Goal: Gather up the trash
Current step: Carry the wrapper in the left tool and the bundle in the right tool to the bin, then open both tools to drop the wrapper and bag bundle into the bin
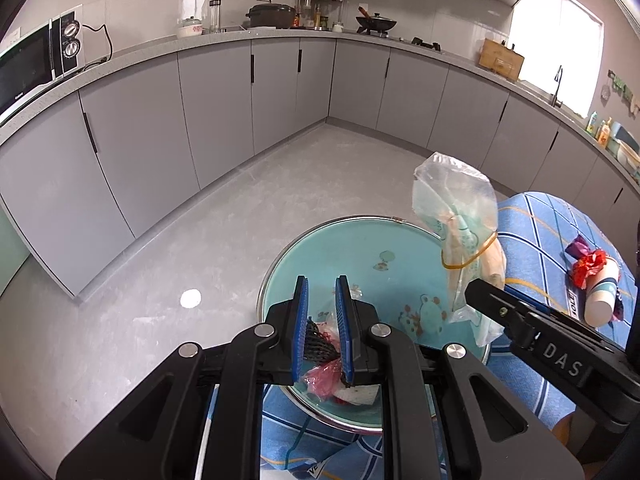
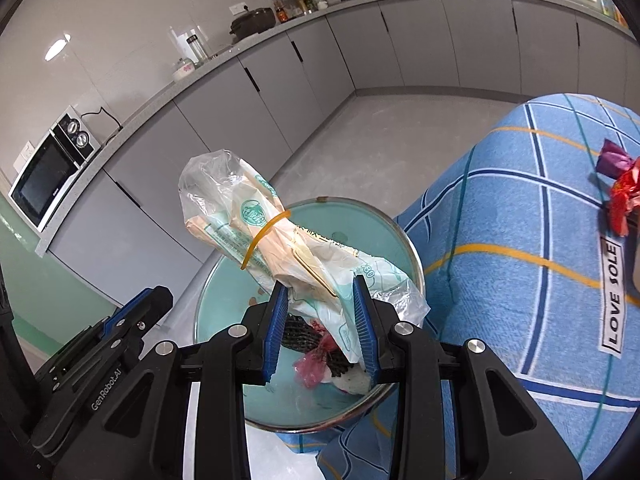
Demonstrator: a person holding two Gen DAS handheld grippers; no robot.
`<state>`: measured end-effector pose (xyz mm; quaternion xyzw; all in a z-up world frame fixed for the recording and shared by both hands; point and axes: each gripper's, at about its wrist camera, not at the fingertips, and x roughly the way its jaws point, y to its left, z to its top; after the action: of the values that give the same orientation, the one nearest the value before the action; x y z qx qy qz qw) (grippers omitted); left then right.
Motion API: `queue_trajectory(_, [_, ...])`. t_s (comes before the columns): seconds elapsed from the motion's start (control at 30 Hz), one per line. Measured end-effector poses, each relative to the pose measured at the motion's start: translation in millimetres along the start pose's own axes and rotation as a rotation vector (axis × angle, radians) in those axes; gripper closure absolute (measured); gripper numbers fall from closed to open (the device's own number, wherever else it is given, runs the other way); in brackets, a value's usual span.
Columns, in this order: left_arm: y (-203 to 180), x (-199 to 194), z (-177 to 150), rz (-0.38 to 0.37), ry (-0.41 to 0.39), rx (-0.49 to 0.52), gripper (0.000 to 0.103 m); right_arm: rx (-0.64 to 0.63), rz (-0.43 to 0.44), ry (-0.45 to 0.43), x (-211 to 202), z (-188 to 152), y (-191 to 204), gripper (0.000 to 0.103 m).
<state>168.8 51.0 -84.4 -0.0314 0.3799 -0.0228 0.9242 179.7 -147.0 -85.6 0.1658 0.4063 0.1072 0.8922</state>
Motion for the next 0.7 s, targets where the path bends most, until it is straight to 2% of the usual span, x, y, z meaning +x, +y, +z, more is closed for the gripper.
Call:
queue_trajectory(0.1, [1,6,0,0.001,0.011,0.001,0.088,-0.003,0.005,0.008,5,1,0,0.067])
queue_trajectory(0.17, [2,9,1,0.002,0.018,0.001,0.088,-0.015,0.009,0.005,8,1,1,0.061])
queue_trajectory(0.23, [2,13,2,0.003,0.026,0.000,0.088,-0.016,0.017,-0.002,11,2,1,0.049])
queue_trajectory(0.43, [3,18,0,0.014,0.037,0.002,0.088,-0.002,0.035,0.001,12,1,-5,0.047])
queue_trajectory(0.57, [2,19,0,0.024,0.038,0.004,0.088,-0.007,0.021,-0.030,0,2,-9,0.047])
queue_trajectory(0.6, [2,19,0,0.029,0.037,0.005,0.087,-0.014,0.012,-0.046,-6,3,-10,0.047])
queue_trajectory(0.67, [-1,18,-1,0.040,0.034,0.012,0.081,-0.017,0.001,-0.070,-13,5,-11,0.038])
queue_trajectory(0.7, [-2,17,0,0.046,0.031,0.013,0.069,-0.017,-0.010,-0.092,-20,6,-13,0.037])
